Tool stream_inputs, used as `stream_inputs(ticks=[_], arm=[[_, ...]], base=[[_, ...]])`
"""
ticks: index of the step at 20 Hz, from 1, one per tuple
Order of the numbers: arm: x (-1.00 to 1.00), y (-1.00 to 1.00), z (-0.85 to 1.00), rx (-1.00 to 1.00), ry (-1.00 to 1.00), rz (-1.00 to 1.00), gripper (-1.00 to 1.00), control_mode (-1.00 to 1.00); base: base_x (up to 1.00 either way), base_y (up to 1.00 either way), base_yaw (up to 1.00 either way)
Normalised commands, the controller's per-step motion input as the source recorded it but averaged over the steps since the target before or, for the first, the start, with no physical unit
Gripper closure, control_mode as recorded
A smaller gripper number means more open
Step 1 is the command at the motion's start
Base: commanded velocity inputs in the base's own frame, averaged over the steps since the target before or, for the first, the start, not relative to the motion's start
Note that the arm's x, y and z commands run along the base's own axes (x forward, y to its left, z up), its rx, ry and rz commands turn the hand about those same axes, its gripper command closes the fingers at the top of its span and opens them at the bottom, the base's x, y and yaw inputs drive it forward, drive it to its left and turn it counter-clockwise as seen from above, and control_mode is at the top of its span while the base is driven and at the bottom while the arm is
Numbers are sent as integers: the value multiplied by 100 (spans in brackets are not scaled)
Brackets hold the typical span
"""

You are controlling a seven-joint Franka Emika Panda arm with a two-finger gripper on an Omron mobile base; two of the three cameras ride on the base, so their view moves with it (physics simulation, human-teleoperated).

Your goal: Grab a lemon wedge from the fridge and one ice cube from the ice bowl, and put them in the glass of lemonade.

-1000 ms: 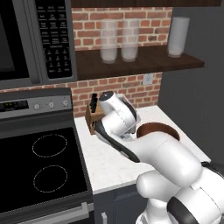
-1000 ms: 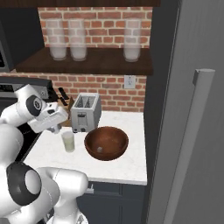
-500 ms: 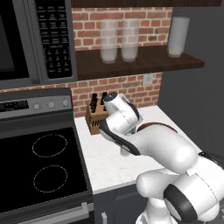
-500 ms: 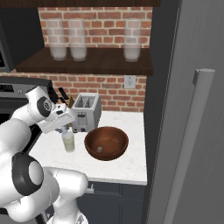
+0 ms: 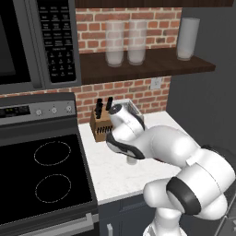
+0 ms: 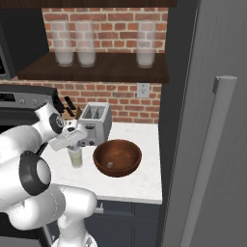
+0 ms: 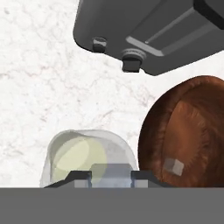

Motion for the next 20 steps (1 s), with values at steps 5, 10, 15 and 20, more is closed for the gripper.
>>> stream_inputs(ticks=[5,10,15,20], arm=[[31,1,-9,0,0,0,100,-100],[17,3,0,0,0,-1,100,-100],[0,0,5,0,0,-2,100,-100],[-6,0,20,0,0,-4,100,-100]], base=[[0,0,0],[0,0,0],[0,0,0],[0,0,0]])
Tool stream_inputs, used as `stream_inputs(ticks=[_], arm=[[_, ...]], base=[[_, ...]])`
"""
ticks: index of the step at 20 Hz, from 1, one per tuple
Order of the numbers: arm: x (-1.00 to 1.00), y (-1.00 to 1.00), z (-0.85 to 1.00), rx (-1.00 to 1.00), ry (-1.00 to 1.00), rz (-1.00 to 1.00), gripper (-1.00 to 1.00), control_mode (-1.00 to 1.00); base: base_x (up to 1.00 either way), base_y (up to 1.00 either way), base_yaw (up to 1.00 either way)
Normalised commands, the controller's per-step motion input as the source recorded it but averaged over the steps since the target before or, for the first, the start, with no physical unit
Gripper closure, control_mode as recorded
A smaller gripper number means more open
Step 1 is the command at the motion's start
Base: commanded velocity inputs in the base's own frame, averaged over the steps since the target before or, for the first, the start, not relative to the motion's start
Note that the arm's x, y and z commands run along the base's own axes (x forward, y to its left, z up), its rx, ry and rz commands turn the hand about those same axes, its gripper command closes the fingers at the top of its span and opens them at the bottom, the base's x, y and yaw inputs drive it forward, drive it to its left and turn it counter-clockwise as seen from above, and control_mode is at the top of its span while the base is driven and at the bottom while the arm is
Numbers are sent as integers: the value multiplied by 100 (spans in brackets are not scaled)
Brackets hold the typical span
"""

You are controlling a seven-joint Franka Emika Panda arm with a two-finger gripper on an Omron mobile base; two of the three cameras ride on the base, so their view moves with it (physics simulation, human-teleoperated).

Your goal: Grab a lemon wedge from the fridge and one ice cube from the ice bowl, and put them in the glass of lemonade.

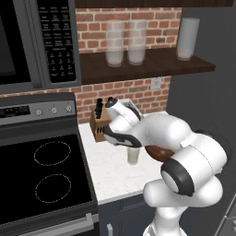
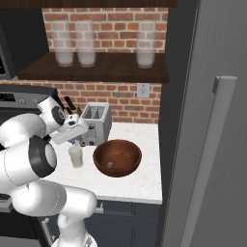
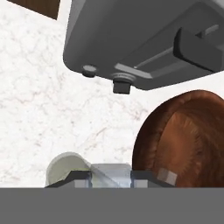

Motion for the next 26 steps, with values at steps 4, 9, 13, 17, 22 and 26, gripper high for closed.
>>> stream_inputs(ticks=[4,9,13,17,22,26], arm=[[-2,0,13,0,0,-4,100,-100],[-3,0,-2,0,0,-4,100,-100],[-19,0,-21,-2,0,-3,100,-100],[-24,5,-19,-3,0,-4,100,-100],[-6,0,-2,-1,0,-4,100,-100],[-3,0,1,0,0,-4,100,-100]], base=[[0,0,0],[0,0,0],[0,0,0],[0,0,0],[0,0,0],[0,0,0]])
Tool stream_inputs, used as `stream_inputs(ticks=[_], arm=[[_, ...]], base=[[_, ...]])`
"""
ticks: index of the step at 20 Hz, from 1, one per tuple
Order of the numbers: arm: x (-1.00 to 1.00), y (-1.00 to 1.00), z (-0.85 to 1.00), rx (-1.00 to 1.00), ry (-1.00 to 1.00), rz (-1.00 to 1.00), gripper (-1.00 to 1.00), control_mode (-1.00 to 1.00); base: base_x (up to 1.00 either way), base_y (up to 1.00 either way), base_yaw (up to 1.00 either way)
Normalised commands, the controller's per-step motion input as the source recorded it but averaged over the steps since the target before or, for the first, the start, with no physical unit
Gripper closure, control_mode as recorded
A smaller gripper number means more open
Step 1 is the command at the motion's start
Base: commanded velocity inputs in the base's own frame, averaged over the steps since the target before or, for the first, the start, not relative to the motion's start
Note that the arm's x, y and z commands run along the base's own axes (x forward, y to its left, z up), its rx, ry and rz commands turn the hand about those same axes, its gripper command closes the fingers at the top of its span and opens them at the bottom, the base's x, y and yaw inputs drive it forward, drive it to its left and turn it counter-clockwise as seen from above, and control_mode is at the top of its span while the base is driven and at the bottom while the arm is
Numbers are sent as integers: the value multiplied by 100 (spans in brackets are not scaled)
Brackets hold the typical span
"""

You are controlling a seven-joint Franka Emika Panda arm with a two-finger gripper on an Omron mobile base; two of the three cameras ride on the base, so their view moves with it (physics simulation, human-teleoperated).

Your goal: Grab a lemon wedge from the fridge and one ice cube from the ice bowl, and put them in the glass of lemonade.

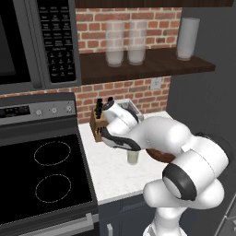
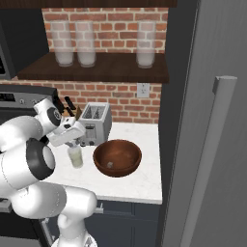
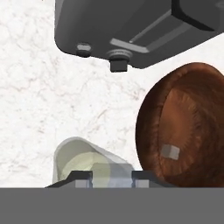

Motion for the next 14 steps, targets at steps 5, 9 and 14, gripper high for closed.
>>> stream_inputs(ticks=[5,9,14], arm=[[-17,0,28,0,0,-4,100,-100],[-27,0,23,0,0,-4,100,-100],[-5,-2,-14,-1,0,-2,100,-100]], base=[[0,0,0],[0,0,0],[0,0,0]])
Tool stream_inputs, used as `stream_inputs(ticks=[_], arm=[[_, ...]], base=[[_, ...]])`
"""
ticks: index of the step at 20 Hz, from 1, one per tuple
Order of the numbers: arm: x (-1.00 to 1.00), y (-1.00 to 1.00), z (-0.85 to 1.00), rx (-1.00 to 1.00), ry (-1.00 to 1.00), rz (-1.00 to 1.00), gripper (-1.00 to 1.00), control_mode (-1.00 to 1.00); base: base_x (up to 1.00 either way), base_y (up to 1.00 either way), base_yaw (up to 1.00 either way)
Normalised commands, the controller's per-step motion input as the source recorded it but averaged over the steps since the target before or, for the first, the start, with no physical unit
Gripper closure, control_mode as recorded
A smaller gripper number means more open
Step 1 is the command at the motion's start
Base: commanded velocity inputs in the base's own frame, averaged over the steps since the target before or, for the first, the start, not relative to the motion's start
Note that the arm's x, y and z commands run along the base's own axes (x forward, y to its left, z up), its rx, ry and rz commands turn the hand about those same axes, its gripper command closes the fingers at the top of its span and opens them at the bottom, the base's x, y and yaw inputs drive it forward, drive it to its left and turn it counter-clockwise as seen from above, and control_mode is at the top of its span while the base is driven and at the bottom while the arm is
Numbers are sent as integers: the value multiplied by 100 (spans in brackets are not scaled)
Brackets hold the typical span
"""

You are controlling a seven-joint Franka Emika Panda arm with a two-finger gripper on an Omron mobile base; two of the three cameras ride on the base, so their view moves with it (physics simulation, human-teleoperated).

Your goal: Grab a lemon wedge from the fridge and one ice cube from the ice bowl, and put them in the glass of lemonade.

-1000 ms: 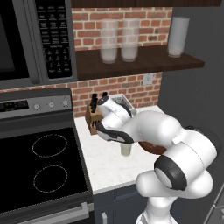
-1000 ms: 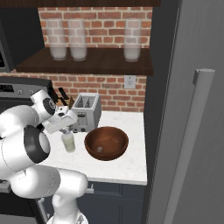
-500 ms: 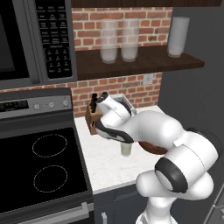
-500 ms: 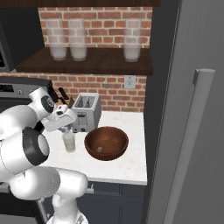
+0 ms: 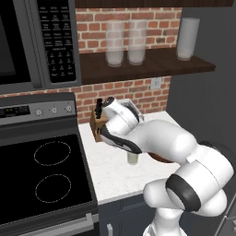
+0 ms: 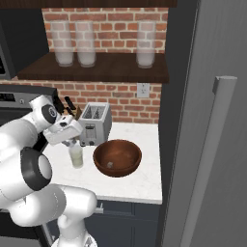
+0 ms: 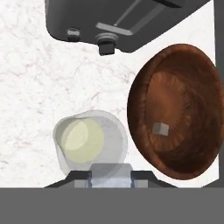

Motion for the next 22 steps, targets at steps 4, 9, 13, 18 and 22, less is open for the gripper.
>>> stream_inputs(ticks=[4,9,13,18,22], arm=[[0,-5,-42,-2,0,0,100,-100],[0,0,-25,-2,0,0,100,-100],[0,0,7,0,0,0,-100,-100],[0,0,8,0,0,0,-100,-100],[0,-1,0,0,0,0,-100,-100]], base=[[0,0,0],[0,0,0],[0,0,0],[0,0,0],[0,0,0]])
